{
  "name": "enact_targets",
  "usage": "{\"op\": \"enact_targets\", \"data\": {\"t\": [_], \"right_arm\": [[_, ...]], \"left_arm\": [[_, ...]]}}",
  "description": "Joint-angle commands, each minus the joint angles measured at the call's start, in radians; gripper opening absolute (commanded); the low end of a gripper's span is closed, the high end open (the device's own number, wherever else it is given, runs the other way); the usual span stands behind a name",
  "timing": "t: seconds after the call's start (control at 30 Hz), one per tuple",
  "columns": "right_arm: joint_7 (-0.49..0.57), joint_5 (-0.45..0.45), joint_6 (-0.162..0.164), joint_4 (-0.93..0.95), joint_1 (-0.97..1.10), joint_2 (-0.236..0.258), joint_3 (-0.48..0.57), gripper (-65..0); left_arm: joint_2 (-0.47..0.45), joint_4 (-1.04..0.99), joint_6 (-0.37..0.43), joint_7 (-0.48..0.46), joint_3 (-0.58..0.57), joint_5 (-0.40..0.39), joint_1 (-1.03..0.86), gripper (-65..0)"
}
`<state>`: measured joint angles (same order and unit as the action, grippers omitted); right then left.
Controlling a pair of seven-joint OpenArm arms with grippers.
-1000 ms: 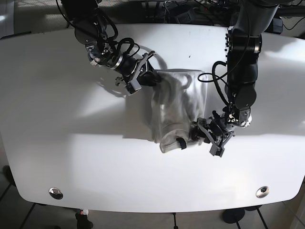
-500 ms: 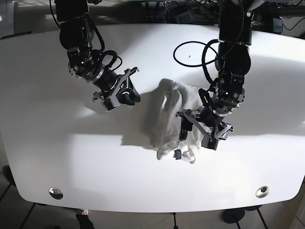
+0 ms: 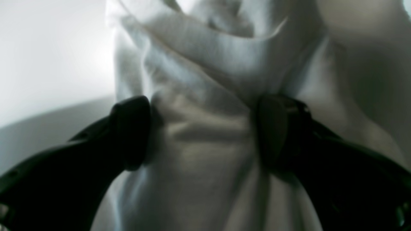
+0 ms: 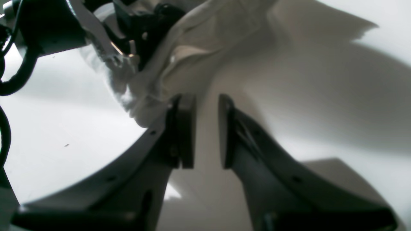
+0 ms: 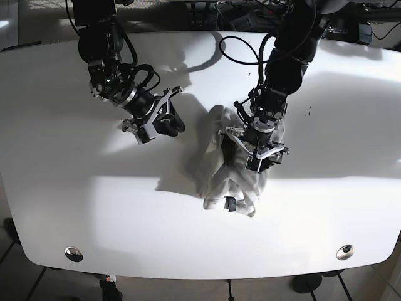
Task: Fold the T-shirt properly
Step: 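Carry the folded white shirt with the left gripper to the table edge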
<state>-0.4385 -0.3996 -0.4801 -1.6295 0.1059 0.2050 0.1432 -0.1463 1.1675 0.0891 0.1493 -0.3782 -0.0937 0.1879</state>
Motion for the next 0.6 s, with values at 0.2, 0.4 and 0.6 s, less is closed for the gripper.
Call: {"op": "enact_targets", "data": {"t": [0.2, 0.4, 0.6], "right_arm": [[0.027, -0.019, -0.009, -0.079, -0.018, 0.004, -0.004, -54.1], [0.023, -0.019, -0.009, -0.136, -0.015, 0.004, -0.006, -54.1], [0.023, -0.019, -0.009, -0.154, 0.001, -0.019, -0.073, -54.1]], "left_arm": [[-0.180, -0.142, -0.338, 0.045, 0.396, 0.016, 0.018, -16.2], [-0.487, -0.338, -0.375, 0.132, 0.508, 0.007, 0.017, -16.4], [-0.708, -0.616, -0.461, -0.101, 0.514, 0.005, -0.011, -16.4]]}}
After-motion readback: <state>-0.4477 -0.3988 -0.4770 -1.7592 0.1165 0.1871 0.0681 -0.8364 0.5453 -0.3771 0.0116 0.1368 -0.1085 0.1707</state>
